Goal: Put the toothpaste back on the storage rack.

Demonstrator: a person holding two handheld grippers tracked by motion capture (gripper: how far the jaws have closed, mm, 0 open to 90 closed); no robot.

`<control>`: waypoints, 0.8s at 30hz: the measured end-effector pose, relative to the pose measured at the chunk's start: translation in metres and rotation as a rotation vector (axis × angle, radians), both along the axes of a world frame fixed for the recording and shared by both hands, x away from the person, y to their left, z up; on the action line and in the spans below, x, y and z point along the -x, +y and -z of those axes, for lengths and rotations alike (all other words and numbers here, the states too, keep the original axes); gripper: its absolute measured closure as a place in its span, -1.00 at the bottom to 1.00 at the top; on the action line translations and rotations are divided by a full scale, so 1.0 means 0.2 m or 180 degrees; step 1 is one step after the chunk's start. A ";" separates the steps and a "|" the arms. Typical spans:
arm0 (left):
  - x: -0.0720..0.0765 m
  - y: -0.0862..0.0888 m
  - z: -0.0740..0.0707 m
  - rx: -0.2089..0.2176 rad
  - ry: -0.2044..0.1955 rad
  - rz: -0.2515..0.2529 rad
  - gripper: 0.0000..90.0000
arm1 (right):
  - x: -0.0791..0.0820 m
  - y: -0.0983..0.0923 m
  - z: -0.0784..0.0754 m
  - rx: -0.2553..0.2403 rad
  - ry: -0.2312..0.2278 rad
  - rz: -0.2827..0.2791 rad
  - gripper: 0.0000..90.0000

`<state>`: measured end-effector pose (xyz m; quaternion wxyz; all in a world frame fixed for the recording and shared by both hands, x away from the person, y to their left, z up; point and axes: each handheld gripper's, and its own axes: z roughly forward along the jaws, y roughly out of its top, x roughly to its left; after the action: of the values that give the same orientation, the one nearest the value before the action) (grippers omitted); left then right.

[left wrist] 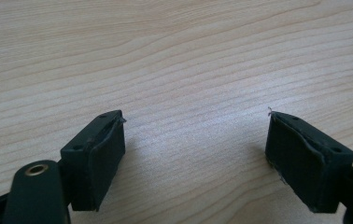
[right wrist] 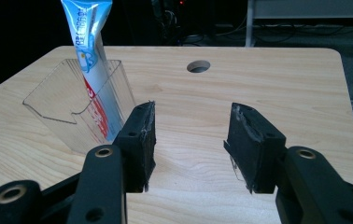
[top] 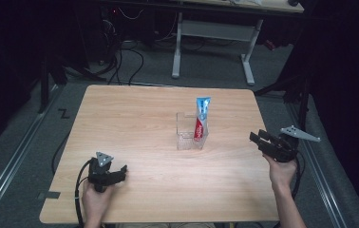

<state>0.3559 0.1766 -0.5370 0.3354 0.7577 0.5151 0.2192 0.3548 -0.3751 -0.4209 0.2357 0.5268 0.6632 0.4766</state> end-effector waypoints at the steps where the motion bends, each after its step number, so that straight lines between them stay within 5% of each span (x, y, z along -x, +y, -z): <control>1: 0.00 0.00 0.00 0.0000 0.0001 0.0000 -0.55 | 0.00 0.00 0.01 -0.0018 0.0005 0.0006 0.15; 24: 0.00 0.00 0.00 0.0004 -0.0002 -0.0003 -0.55 | 0.02 0.03 0.18 -0.0127 0.0208 -0.0021 0.16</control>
<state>0.3560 0.1765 -0.5371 0.3360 0.7572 0.5155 0.2193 0.3515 -0.3684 -0.4569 0.2018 0.5445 0.6627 0.4730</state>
